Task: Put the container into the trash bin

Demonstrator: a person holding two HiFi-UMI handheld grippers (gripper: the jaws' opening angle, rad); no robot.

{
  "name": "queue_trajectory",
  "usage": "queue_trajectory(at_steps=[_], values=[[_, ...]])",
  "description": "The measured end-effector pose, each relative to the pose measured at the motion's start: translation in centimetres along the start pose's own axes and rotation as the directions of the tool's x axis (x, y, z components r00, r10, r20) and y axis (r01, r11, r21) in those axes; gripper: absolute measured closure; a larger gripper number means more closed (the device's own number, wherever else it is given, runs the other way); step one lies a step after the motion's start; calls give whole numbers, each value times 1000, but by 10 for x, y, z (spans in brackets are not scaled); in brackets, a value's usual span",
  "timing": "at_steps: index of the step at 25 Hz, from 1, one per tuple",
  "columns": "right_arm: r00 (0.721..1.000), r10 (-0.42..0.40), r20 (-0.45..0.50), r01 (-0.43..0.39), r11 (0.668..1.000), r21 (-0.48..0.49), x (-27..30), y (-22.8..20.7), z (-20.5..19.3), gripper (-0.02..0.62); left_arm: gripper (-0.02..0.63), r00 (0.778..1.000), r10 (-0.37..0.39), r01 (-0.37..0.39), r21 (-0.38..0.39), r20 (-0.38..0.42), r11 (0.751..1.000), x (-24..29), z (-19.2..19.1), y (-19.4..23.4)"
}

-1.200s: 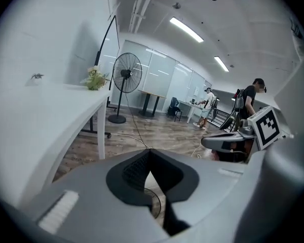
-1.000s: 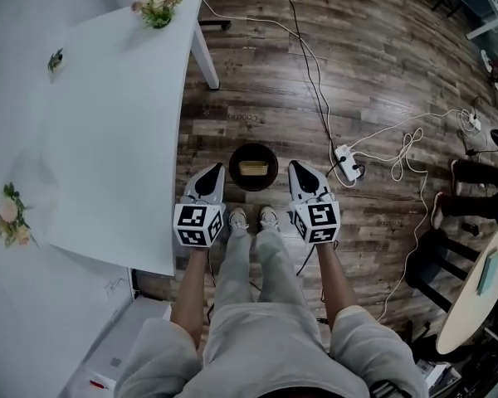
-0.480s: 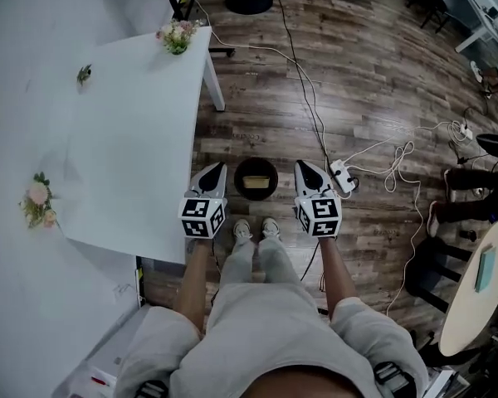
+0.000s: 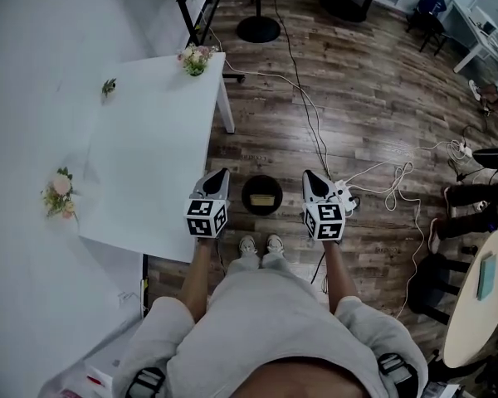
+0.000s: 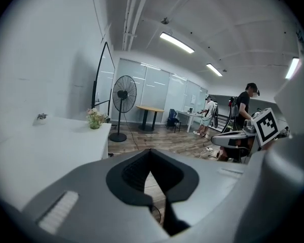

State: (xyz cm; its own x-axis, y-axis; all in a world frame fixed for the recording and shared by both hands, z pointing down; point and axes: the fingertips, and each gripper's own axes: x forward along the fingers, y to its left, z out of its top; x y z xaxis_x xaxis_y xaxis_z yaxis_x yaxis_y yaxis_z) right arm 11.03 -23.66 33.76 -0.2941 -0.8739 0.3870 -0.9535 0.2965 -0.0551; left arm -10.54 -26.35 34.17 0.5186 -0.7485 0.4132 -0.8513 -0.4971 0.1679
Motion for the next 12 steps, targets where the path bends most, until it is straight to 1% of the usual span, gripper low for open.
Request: queue_trajectory(at_steps=[5, 12], values=[[1000, -14, 3, 14, 1000, -10, -20, -3, 6, 581, 597, 1000, 4, -4, 0, 2, 1000, -14, 1, -4], [1000, -20, 12, 20, 1000, -7, -33, 0, 8, 581, 597, 1000, 21, -21, 2, 18, 1000, -28, 6, -2]])
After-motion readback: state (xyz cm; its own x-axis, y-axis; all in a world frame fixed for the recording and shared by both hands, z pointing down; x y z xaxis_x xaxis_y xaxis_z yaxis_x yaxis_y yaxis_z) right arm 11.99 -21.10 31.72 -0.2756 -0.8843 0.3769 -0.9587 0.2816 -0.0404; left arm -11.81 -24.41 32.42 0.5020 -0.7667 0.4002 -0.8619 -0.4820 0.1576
